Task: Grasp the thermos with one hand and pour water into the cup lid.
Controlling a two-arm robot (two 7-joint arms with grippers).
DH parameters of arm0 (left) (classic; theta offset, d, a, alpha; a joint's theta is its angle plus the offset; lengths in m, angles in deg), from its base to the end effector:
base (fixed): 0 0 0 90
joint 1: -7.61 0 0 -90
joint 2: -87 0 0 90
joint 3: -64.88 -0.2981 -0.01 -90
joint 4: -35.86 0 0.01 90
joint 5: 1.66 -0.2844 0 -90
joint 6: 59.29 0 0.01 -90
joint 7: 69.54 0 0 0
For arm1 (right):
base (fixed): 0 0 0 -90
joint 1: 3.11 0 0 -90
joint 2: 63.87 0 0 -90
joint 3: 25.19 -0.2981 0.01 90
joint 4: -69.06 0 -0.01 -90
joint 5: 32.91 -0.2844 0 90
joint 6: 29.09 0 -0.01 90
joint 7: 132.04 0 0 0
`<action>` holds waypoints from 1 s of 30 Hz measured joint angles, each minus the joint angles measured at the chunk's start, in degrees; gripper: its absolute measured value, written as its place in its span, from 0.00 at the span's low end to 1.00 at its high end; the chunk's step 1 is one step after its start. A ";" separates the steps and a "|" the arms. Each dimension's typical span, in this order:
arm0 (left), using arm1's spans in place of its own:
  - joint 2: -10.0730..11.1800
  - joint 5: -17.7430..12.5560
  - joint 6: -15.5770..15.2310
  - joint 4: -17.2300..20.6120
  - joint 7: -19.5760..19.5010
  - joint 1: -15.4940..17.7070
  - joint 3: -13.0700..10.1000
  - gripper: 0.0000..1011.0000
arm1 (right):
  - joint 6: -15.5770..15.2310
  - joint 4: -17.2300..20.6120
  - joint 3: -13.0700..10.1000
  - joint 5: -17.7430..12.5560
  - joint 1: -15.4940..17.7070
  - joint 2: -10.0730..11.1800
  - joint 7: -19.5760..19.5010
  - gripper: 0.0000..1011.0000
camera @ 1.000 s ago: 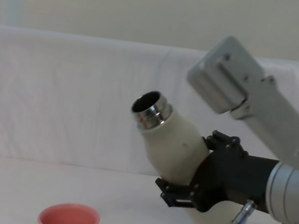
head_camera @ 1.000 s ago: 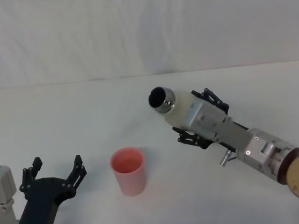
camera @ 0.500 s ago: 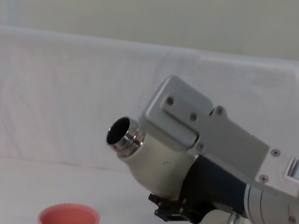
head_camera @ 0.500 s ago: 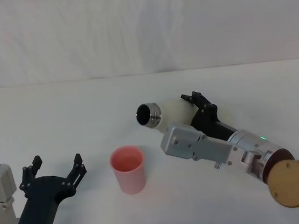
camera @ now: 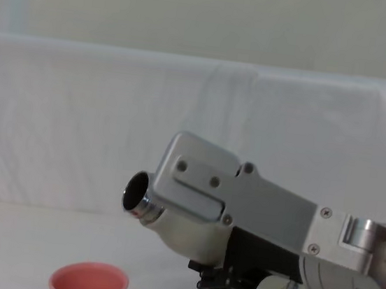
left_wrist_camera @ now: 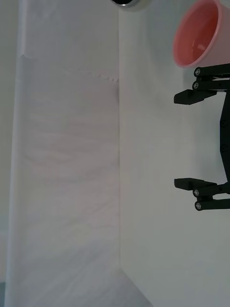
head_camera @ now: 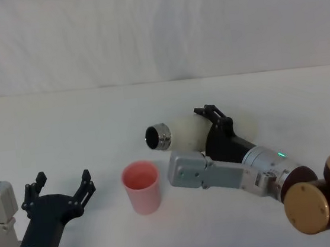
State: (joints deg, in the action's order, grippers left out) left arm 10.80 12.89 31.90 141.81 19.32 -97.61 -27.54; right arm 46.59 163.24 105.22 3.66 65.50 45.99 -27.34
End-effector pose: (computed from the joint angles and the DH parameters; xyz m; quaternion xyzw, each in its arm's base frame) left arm 0.2266 0.0420 -0.2928 -0.0174 0.0066 0.6616 0.7496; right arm 0.3398 0.0864 -0.2300 -0.3249 -0.4214 -0.3556 0.7684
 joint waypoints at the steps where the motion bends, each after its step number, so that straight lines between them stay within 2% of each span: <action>1: 0.00 0.00 0.00 0.00 0.00 0.00 0.00 0.99 | -0.05 -0.10 0.10 0.43 -0.05 -0.09 0.06 0.95; 16: 0.00 0.00 0.00 0.00 0.00 0.00 0.00 0.99 | -0.23 -1.83 1.74 7.37 -0.91 -1.66 1.07 0.95; 30: 0.00 0.00 0.00 0.00 0.00 0.00 0.00 0.99 | -0.11 -2.20 1.54 10.84 -0.88 -2.67 2.34 0.95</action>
State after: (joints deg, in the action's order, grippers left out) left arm 10.80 12.89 31.90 141.81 19.32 -97.61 -27.53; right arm 46.48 161.04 106.75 14.50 64.62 43.32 -25.00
